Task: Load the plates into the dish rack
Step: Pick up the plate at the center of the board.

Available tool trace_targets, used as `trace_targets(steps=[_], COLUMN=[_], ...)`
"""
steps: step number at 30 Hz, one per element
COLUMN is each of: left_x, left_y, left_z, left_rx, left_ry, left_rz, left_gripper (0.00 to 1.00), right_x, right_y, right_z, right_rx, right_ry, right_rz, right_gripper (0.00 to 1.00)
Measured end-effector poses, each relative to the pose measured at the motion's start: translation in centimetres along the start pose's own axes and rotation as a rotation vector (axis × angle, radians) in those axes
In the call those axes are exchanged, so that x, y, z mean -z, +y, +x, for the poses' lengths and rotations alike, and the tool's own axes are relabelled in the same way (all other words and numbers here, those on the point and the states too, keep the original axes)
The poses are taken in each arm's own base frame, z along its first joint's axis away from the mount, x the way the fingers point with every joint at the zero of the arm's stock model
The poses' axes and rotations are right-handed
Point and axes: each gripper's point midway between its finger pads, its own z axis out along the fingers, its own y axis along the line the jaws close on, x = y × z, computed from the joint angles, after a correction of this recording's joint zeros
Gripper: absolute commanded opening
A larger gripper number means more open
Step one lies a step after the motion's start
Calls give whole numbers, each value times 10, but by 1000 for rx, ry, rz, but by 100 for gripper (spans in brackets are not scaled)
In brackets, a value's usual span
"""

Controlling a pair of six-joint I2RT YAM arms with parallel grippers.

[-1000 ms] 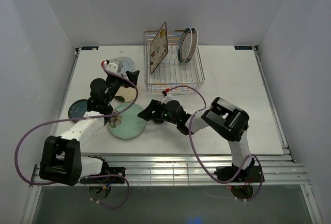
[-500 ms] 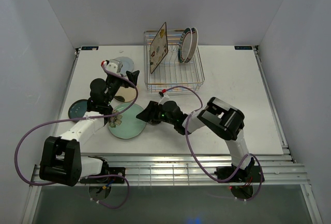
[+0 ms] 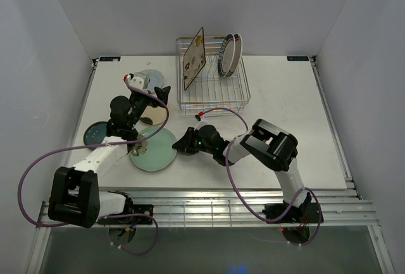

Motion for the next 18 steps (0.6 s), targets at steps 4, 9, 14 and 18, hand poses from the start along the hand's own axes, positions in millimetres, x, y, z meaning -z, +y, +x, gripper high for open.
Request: trace_targets(steps=[4,9,14,18], left_x=[0,0,0,0], left_y=[0,0,0,0], left_z=[0,0,0,0], left_rx=[0,0,0,0], left_ry=[0,0,0,0], left_rz=[0,0,0,0], left_gripper=[98,98,98,98], right_x=[0,2,6,14], right_y=[4,2,2,2], right_z=[-3,0,2,2], right_rx=[-16,-19,-17,-4], right_ry=[-11,-8,-7,-11], right_rz=[-15,-16,-21,-16], right_gripper=[8,8,8,8])
